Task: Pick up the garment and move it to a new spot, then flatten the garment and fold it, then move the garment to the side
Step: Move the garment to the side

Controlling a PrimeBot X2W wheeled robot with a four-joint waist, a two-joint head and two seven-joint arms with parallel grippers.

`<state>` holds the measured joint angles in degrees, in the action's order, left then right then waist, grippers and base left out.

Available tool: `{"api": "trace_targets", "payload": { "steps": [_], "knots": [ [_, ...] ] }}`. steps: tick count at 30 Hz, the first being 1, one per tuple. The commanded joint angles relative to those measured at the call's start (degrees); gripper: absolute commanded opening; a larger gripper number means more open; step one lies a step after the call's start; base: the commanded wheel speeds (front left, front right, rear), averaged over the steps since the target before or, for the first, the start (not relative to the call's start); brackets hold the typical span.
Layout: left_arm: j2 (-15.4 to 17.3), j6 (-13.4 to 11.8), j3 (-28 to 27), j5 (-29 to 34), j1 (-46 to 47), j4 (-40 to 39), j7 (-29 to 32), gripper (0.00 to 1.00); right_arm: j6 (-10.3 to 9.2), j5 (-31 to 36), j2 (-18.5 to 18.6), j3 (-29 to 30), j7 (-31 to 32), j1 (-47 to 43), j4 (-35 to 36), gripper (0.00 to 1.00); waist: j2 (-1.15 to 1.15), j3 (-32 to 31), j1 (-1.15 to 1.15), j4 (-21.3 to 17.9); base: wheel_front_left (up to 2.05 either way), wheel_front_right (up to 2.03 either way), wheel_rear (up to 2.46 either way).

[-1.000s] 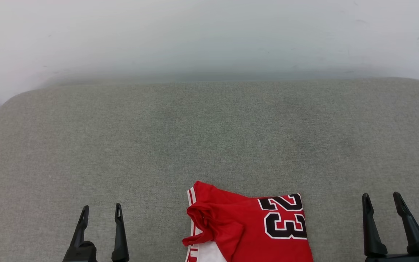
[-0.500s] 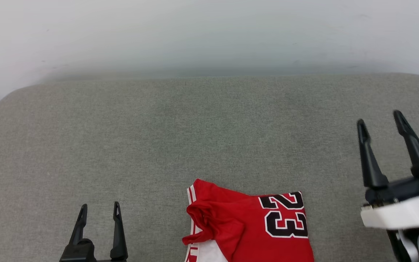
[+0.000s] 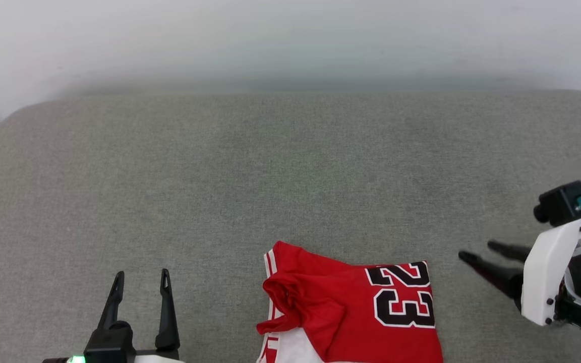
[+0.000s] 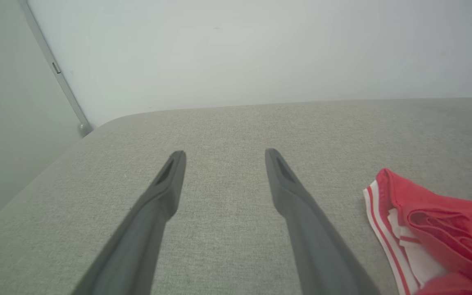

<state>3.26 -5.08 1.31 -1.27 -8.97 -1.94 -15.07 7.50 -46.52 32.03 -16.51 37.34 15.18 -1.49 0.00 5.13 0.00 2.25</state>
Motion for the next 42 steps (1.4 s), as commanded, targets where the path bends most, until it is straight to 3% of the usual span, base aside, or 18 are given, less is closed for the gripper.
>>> {"api": "trace_targets", "payload": {
  "steps": [1,9,20,24,25,26,27,35,42],
  "knots": [
    [-0.07,0.13,0.13,0.09,1.01,-0.07,-0.13,1.00,-0.02,-3.03,0.70,-0.80,2.74,-0.40,-0.87,1.00,0.00,0.74,0.00,0.47,0.00,0.00,0.00],
    [-0.20,0.66,0.81,0.23,3.60,0.16,-0.14,1.00,-0.02,-12.87,-1.30,-4.33,7.67,-1.84,-5.11,1.00,0.00,3.78,0.00,2.35,0.00,0.00,0.00],
    [-0.31,0.96,1.87,0.12,6.64,0.59,-0.13,1.00,-0.06,-12.33,-6.20,-14.07,5.52,0.32,-13.59,1.00,0.00,7.44,0.00,4.91,0.00,0.00,0.00],
    [-0.35,0.80,2.34,-0.09,7.22,0.88,-0.13,1.00,-0.09,-10.87,-6.07,-18.38,5.06,0.46,-17.25,1.00,0.00,7.72,0.00,5.57,0.00,0.00,0.00],
    [-0.36,0.70,2.33,-0.18,7.21,0.94,-0.13,1.00,-0.12,-10.71,-6.02,-19.10,4.60,0.52,-17.85,0.67,0.00,7.67,0.00,5.67,0.00,0.00,0.00],
    [-0.37,0.63,2.36,-0.23,7.19,1.00,-0.13,1.00,-0.15,-10.39,-5.90,-19.69,3.66,0.82,-18.11,0.15,0.00,7.56,0.00,5.71,0.00,0.00,0.00],
    [-0.38,0.55,2.31,-0.27,7.10,1.02,-0.14,1.00,-0.15,-10.43,-5.84,-20.23,3.10,1.18,-18.35,0.00,0.00,7.39,0.00,5.71,0.00,0.00,0.00],
    [-0.39,0.09,1.46,-0.25,5.51,0.82,-0.13,1.00,-0.08,-9.22,-2.94,-22.18,-4.13,6.57,-15.58,0.00,0.00,5.13,0.00,4.30,0.00,0.00,0.00],
    [-0.40,-0.39,0.78,-0.48,3.52,-0.10,-0.13,1.00,-0.03,-6.99,1.34,-24.81,-8.93,12.41,-9.01,0.00,0.00,3.35,0.00,-0.77,0.00,0.00,0.00]
  ]
}}
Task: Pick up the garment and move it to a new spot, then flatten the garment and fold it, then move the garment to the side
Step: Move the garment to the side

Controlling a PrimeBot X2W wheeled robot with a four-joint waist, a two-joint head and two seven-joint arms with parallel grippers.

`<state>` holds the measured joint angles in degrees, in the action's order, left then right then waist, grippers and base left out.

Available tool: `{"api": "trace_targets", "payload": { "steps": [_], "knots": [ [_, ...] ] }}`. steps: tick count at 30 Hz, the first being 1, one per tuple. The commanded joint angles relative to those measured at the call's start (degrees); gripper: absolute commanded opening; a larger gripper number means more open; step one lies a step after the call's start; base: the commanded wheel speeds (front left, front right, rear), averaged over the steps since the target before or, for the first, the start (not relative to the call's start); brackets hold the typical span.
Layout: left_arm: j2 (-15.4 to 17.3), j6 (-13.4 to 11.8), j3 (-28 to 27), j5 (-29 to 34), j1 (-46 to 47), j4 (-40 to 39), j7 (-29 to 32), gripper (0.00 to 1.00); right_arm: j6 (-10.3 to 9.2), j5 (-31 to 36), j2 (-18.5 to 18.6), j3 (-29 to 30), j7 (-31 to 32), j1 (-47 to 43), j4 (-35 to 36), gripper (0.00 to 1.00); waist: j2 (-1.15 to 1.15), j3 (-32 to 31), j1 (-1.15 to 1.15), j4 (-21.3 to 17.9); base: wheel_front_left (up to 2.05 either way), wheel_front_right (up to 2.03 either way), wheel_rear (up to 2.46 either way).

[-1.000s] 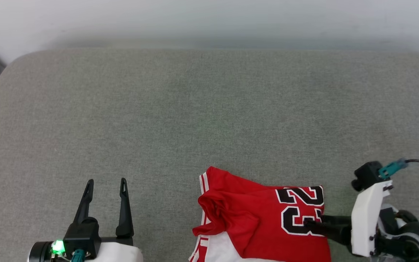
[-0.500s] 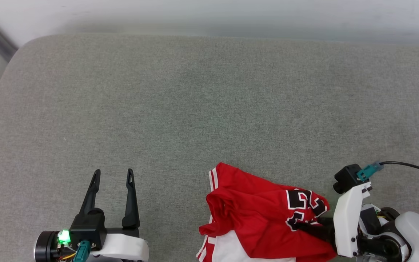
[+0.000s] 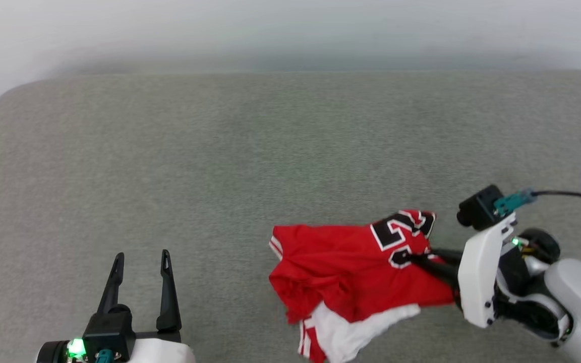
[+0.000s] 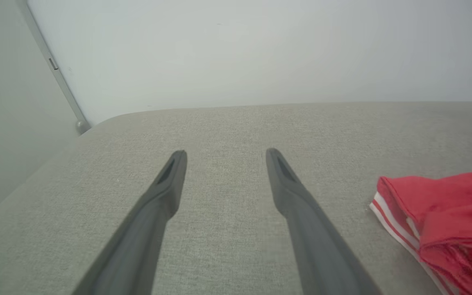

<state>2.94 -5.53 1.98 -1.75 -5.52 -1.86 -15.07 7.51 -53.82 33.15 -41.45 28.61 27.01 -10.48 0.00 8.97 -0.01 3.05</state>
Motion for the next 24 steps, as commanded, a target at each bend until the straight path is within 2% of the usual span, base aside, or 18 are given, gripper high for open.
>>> {"api": "trace_targets", "payload": {
  "steps": [1,9,13,19,24],
  "knots": [
    [-0.09,0.05,-0.18,-0.12,-0.25,-0.49,-0.13,1.00,-0.04,0.52,0.88,-0.04,-0.60,1.59,1.04,0.00,0.00,-0.42,0.01,-2.72,0.00,0.00,0.00],
    [-0.08,-0.59,-0.21,-0.03,1.26,-1.58,-0.13,1.00,-0.04,2.36,9.24,0.38,-0.99,6.50,7.75,0.00,0.00,2.29,0.01,-11.27,0.00,0.00,0.00],
    [-0.03,-0.24,-0.58,0.71,2.51,-2.00,-0.13,1.00,-0.04,3.60,13.45,2.29,-1.43,7.63,8.19,0.00,0.00,4.89,0.01,-15.01,0.00,0.00,0.00],
    [1.38,0.37,-1.45,1.57,4.90,-2.98,-0.13,1.00,-0.06,6.33,18.46,6.12,-3.53,9.03,4.62,0.00,0.00,9.58,0.01,-18.60,0.00,0.00,0.00],
    [2.91,0.84,-1.81,2.06,7.13,-4.06,-0.13,1.00,-0.04,9.25,20.67,8.92,-5.15,11.38,-0.50,0.00,0.00,14.12,0.01,-19.73,0.00,0.00,0.00]
  ]
}}
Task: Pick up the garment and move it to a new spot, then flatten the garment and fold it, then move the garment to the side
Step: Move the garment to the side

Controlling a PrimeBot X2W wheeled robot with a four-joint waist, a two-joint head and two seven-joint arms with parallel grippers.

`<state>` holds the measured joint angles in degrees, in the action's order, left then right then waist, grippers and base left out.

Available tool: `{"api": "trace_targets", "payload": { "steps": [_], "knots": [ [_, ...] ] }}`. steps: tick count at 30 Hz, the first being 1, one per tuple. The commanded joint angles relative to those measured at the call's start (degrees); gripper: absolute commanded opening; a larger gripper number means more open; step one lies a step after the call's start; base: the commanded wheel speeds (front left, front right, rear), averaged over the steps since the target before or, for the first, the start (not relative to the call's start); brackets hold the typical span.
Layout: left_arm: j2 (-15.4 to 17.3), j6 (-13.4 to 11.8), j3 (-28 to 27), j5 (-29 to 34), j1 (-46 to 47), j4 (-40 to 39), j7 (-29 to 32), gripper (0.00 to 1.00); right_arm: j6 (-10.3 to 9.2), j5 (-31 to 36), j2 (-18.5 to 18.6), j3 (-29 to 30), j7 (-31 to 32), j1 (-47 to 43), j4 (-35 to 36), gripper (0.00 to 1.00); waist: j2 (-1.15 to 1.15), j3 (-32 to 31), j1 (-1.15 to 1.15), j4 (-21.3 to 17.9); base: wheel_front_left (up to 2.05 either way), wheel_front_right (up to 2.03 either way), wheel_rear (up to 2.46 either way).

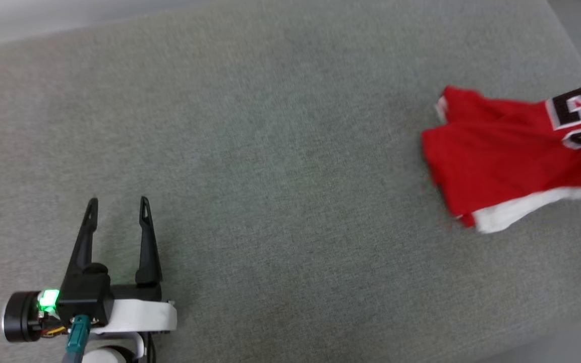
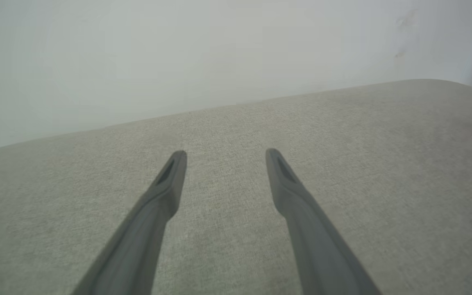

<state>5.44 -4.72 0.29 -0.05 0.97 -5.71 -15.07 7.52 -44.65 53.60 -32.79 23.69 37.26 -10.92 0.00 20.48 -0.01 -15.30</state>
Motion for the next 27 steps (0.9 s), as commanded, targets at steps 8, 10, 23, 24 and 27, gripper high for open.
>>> {"api": "trace_targets", "payload": {
  "steps": [8,10,23,24,27],
  "knots": [
    [2.24,0.67,0.92,0.78,4.50,-1.52,-0.13,1.00,-0.06,4.52,-0.88,4.82,-3.15,6.22,-12.86,0.00,0.00,8.65,0.01,-0.02,0.00,0.00,0.00],
    [2.45,0.62,1.15,0.73,5.15,-1.79,-0.13,1.00,-0.06,4.79,-1.91,6.66,-3.73,7.44,-17.20,0.00,0.00,9.60,0.01,0.60,0.00,0.00,0.00],
    [1.61,-1.47,2.77,0.30,5.25,-3.28,-0.13,1.00,-0.07,12.50,-6.47,12.27,-9.65,12.39,-34.59,1.00,0.00,9.99,0.01,2.93,0.00,0.00,0.00],
    [1.47,-1.55,2.91,0.16,5.07,-3.16,-0.13,1.00,-0.06,13.60,-6.93,11.88,-9.73,12.47,-35.24,1.00,0.00,9.29,0.01,3.04,0.00,0.00,0.00],
    [0.38,-2.45,3.41,-0.55,3.44,-2.55,-0.13,1.00,-0.06,18.16,-8.48,13.22,-15.73,14.44,-36.97,1.00,0.00,4.21,0.01,3.93,0.00,0.00,0.00]
  ]
}}
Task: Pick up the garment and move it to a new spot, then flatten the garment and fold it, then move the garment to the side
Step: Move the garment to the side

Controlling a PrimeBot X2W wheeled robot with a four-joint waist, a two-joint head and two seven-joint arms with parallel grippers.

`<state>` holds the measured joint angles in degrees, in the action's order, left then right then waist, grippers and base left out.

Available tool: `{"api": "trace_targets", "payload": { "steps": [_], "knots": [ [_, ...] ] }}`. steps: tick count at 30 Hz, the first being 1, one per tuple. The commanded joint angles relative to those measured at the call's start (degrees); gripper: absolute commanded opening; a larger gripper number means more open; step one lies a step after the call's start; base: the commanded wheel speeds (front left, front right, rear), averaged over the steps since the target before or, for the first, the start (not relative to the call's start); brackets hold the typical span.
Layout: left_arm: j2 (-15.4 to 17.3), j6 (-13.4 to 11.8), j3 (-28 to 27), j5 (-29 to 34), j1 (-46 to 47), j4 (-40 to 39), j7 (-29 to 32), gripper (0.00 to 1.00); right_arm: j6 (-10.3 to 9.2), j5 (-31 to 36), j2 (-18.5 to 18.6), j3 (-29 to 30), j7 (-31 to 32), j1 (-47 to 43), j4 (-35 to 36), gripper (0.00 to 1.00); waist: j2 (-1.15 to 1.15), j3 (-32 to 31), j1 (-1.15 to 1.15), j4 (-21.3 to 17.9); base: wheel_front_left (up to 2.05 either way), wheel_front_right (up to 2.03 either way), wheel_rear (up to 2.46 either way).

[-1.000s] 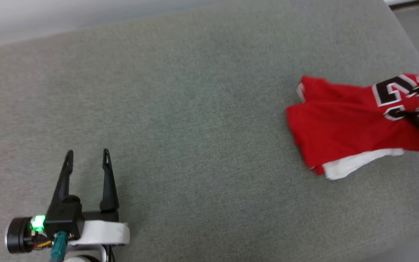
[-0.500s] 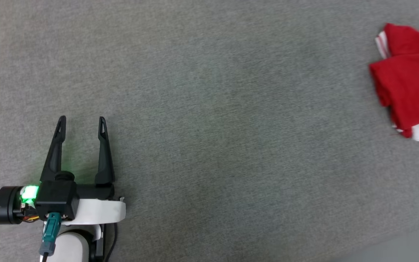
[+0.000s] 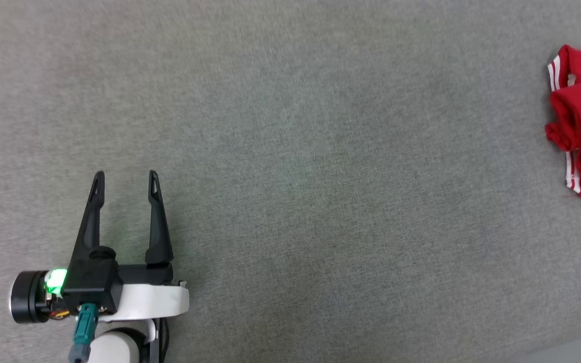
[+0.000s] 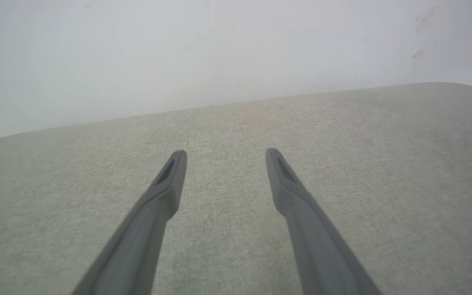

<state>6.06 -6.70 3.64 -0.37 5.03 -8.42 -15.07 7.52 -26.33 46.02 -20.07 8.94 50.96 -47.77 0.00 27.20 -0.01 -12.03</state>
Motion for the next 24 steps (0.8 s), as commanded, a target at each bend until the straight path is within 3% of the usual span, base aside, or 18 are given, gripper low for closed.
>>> {"api": "trace_targets", "payload": {
  "steps": [1,5,9,12,17,18,20,24],
  "knots": [
    [-0.43,-0.77,-0.16,-0.39,-1.08,0.02,-0.13,1.00,-0.06,-0.40,-1.98,1.69,-2.76,1.10,-0.14,1.00,0.00,-3.56,0.01,0.89,0.00,0.00,0.00],
    [-1.14,-1.40,-0.59,-0.86,-3.05,0.04,-0.13,1.00,-0.06,2.62,-3.70,5.34,-12.72,2.17,0.59,1.00,0.00,-7.39,0.01,2.34,0.00,0.00,0.00],
    [-1.56,-1.58,-0.66,-0.96,-5.13,-0.03,-0.13,1.00,-0.06,6.48,-8.69,9.14,-22.12,1.38,4.16,1.00,0.00,-10.14,0.01,3.54,0.00,0.00,0.00],
    [-1.97,-1.57,-0.46,-1.28,-6.32,0.28,-0.12,1.00,-0.06,9.60,-12.06,12.90,-23.92,-1.41,9.45,1.00,0.00,-11.92,0.01,4.96,0.00,0.00,0.00],
    [-2.29,-1.05,0.19,-1.56,-7.87,1.10,-0.13,1.00,-0.06,15.64,-20.33,19.37,-24.07,-10.96,25.70,1.00,0.00,-14.39,0.01,7.24,0.00,0.00,0.00],
    [-2.29,-1.05,0.19,-1.56,-7.87,1.10,-0.13,1.00,-0.06,15.64,-20.33,19.37,-24.07,-10.96,25.70,1.00,0.00,-14.39,0.01,7.24,0.00,0.00,0.00],
    [-2.51,-0.95,0.42,-1.73,-8.57,1.91,-0.13,1.00,-0.06,18.24,-24.99,21.36,-24.08,-17.11,33.21,1.00,0.00,-15.84,0.01,8.65,0.00,0.00,0.00],
    [-2.65,-0.84,0.28,-1.77,-9.39,2.47,-0.13,1.00,-0.06,19.67,-28.70,21.96,-24.09,-23.34,37.55,1.00,0.00,-17.36,0.01,9.88,0.00,0.00,0.00]
  ]
}}
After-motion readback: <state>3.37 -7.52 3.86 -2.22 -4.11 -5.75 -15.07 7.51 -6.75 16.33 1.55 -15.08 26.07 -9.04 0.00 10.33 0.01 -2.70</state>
